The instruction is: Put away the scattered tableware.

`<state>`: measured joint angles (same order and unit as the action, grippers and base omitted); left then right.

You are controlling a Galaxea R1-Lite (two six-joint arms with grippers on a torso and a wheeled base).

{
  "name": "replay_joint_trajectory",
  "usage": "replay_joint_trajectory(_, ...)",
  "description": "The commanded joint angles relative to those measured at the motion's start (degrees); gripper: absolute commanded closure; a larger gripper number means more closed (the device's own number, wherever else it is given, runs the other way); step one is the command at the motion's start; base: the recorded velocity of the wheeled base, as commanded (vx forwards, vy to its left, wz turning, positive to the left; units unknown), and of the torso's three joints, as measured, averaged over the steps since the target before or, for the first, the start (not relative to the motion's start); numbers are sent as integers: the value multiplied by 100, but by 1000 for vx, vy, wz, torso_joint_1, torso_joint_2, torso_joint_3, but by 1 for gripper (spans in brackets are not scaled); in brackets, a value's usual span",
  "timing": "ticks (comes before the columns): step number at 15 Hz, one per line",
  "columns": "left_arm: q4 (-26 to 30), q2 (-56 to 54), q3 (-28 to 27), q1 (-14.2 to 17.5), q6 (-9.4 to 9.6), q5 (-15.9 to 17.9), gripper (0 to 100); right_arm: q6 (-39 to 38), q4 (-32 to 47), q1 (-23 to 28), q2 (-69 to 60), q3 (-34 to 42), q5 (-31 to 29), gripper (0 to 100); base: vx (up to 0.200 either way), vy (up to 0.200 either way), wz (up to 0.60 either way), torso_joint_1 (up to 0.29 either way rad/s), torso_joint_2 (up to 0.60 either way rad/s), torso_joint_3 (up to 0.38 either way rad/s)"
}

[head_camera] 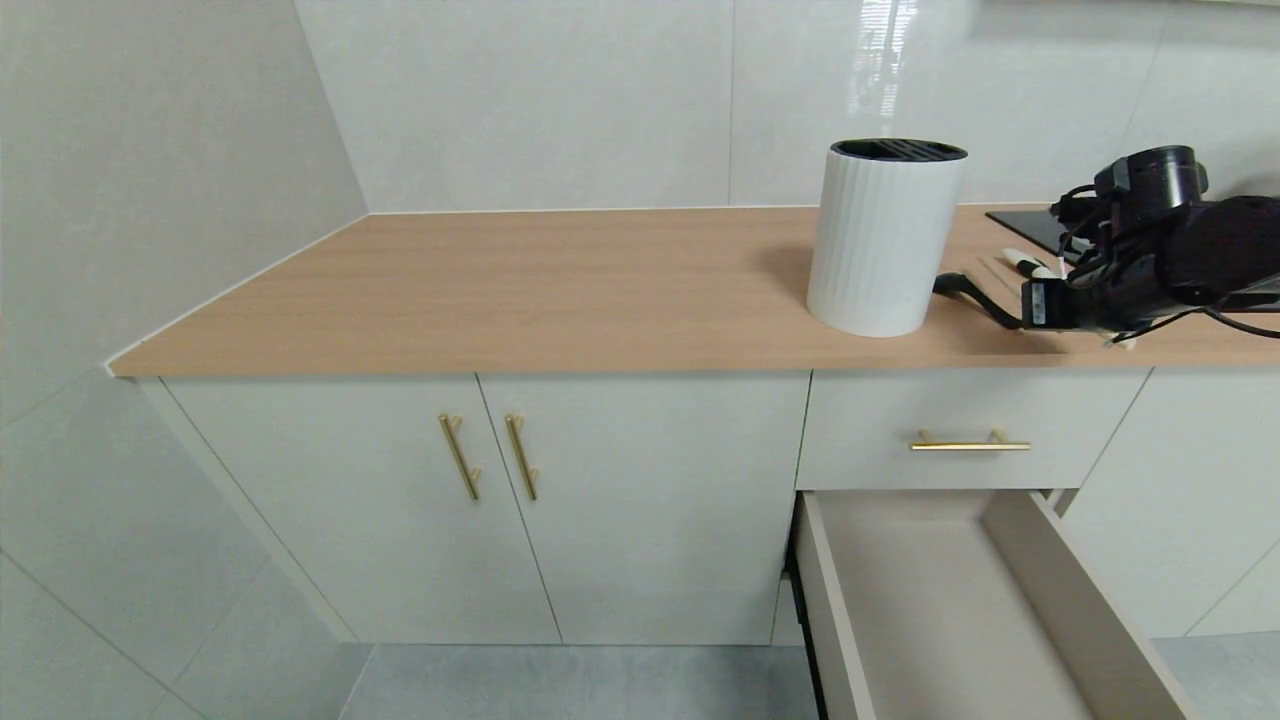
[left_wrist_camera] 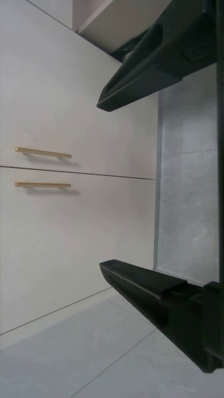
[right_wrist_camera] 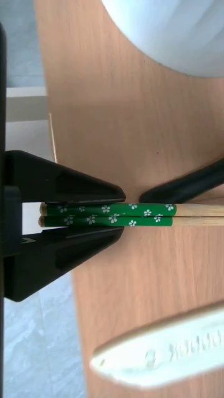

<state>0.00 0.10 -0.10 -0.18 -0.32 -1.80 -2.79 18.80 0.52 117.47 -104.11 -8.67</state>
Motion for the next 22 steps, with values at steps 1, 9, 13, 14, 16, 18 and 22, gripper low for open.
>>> replay_joint_trajectory(1, 0, 8, 1, 1, -3, -4, 0, -28, -8, -8, -717, 497, 5, 100, 0, 0, 0, 0, 0, 0)
replay_joint_trajectory(9, 0, 8, 1, 1, -3, -4, 0, -301, -17, -44, -3969, 3696, 647, 100, 0, 0, 0, 0, 0, 0)
replay_joint_trajectory(13, 0, 8, 1, 1, -3, -4, 0, -213, 238, -44, -4716, 4733, 814, 100, 0, 0, 0, 0, 0, 0)
replay_joint_trajectory(14, 0, 8, 1, 1, -3, -4, 0, -64, 546, -61, -4654, 4821, 823, 100, 0, 0, 0, 0, 0, 0)
replay_joint_trajectory(16, 0, 8, 1, 1, -3, -4, 0, 121, 871, -96, -4408, 4882, 832, 100, 0, 0, 0, 0, 0, 0)
replay_joint_trajectory(18, 0, 8, 1, 1, -3, -4, 0, 182, 933, -299, -4127, 5032, 788, 100, 0, 0, 0, 0, 0, 0)
replay_joint_trajectory(22, 0, 8, 1, 1, -3, -4, 0, 182, 564, -773, -3063, 5392, 814, 100, 0, 0, 0, 0, 0, 0)
